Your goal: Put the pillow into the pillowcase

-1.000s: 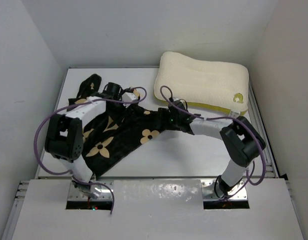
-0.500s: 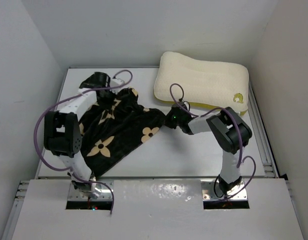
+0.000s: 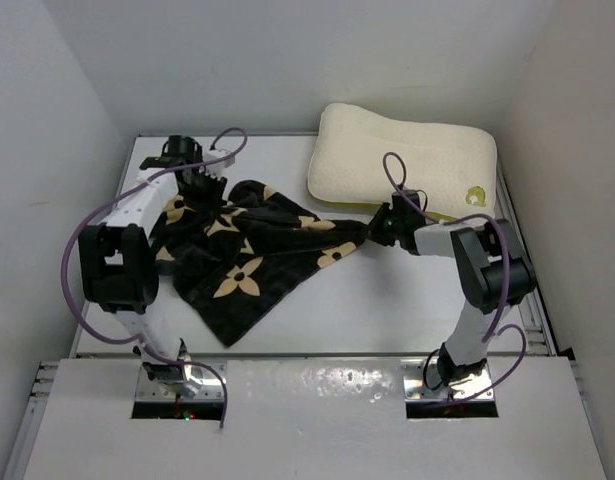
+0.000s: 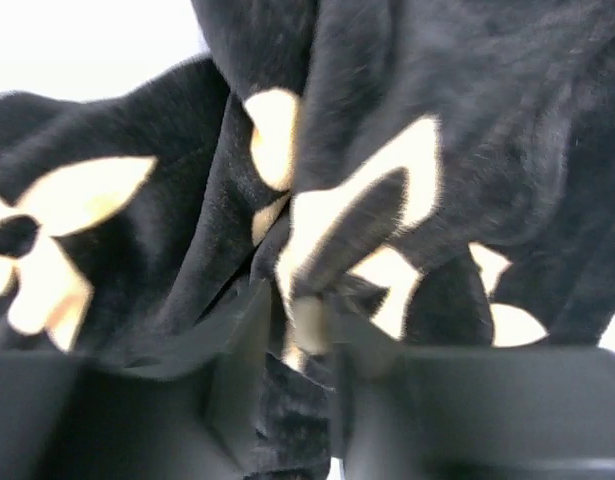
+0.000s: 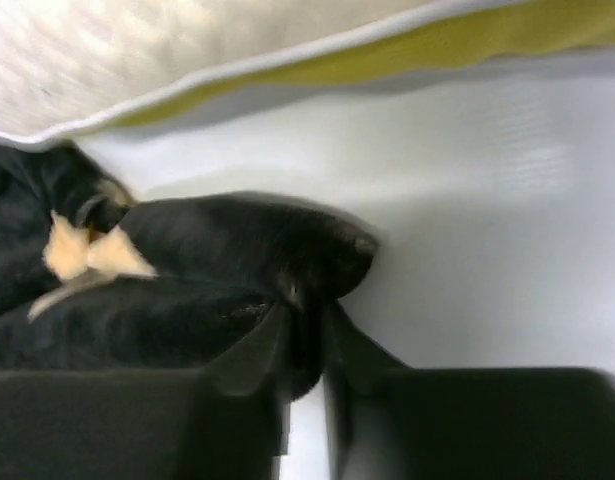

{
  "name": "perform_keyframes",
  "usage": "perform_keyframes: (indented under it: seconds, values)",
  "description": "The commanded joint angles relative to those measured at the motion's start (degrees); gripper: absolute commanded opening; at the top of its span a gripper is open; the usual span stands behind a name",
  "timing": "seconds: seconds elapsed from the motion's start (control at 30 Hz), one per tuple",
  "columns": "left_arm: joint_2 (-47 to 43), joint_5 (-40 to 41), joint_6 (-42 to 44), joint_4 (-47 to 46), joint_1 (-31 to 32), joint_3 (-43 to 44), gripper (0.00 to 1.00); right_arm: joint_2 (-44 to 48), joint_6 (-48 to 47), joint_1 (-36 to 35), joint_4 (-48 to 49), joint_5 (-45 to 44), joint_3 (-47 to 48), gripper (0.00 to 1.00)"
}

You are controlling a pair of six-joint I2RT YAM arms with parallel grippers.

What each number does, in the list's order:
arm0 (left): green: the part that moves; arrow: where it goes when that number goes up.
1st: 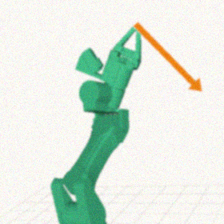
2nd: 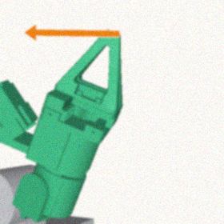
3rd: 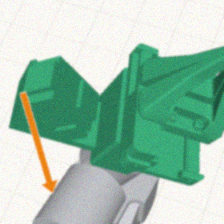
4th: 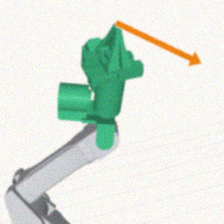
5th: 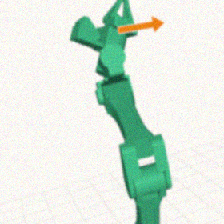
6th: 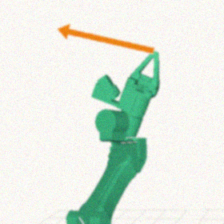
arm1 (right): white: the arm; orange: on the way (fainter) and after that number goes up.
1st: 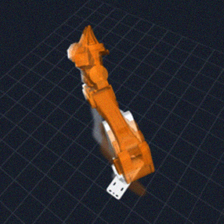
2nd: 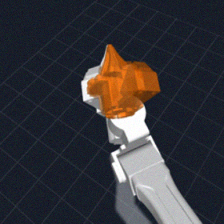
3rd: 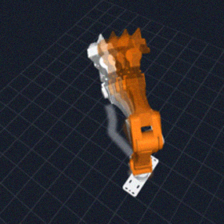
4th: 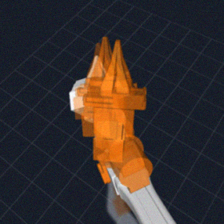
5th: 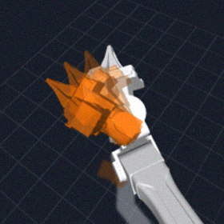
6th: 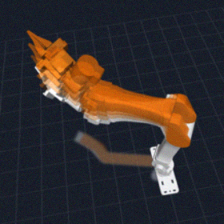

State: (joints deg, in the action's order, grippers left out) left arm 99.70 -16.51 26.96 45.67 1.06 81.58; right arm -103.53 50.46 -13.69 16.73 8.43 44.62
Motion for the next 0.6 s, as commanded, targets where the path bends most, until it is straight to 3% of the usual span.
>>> perform_keyframes:
  seconds: [0.0,0.1,0.27,0.4,0.57]
  values:
    - [2.60,2.18,-0.42,-0.76,1.48,-0.11,0.37,0.96,-12.04,-1.68,-9.42,2.47,6.42,0.45]
    - [4.89,3.50,-0.51,0.99,4.29,5.41,0.43,2.00,-14.07,-2.65,-13.38,2.21,9.16,0.67]
    - [4.54,8.24,3.09,0.92,12.90,15.18,0.50,6.14,-14.16,-2.39,-16.47,-0.77,8.82,0.69]
    - [4.45,12.99,7.83,0.65,20.80,13.09,0.56,9.56,-14.25,-2.57,-16.47,-1.30,6.28,0.69]
    - [6.38,16.24,13.29,-0.74,24.34,8.17,0.55,11.76,-12.58,-2.39,-15.85,-2.10,2.67,0.67]
